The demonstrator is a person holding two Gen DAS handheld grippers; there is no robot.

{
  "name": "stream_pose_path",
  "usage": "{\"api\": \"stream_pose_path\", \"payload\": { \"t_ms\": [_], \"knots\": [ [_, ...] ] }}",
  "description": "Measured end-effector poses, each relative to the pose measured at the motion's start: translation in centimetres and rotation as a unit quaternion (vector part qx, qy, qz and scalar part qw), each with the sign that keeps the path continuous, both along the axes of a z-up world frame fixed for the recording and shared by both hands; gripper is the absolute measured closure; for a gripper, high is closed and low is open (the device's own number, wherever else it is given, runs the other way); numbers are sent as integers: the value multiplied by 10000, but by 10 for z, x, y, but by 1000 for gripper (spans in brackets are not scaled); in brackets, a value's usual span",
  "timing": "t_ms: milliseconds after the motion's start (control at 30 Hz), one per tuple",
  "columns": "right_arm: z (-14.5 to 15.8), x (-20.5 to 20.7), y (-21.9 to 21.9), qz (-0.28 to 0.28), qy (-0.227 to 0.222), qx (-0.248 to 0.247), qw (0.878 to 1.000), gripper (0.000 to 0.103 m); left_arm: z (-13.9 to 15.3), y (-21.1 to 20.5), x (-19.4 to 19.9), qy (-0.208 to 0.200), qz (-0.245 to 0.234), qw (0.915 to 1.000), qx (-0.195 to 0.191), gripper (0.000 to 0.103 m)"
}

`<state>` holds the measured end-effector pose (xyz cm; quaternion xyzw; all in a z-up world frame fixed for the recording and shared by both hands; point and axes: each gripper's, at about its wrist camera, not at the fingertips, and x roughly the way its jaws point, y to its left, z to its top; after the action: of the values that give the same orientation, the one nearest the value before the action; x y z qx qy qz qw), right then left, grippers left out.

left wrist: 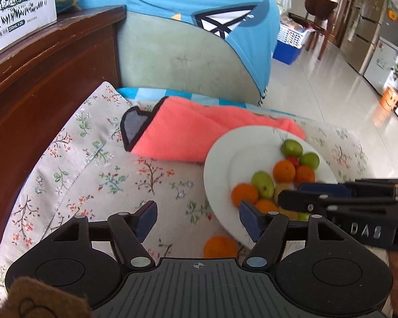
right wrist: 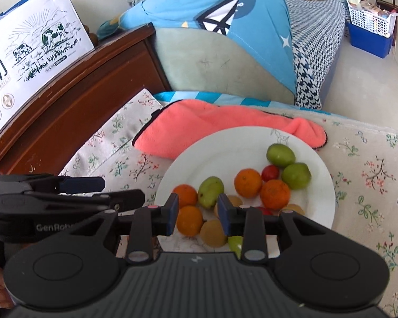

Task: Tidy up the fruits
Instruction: 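Move the left gripper to the last loose orange and close on it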

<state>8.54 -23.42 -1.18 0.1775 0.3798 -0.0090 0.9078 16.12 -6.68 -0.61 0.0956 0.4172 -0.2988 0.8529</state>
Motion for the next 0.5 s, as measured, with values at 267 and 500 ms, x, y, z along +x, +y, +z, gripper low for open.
{"api": "stream_pose_path", "payload": {
  "t_ms": [267, 500],
  "knots": [
    [1, -13, 1, -194, 128, 55, 9997, 69, -10, 7, -13, -10, -326, 9993, 205, 35],
    [-1, -21, 10, -200, 267, 157, 9993, 69, -17, 10, -21, -19, -560, 9979, 310, 35]
  ]
}}
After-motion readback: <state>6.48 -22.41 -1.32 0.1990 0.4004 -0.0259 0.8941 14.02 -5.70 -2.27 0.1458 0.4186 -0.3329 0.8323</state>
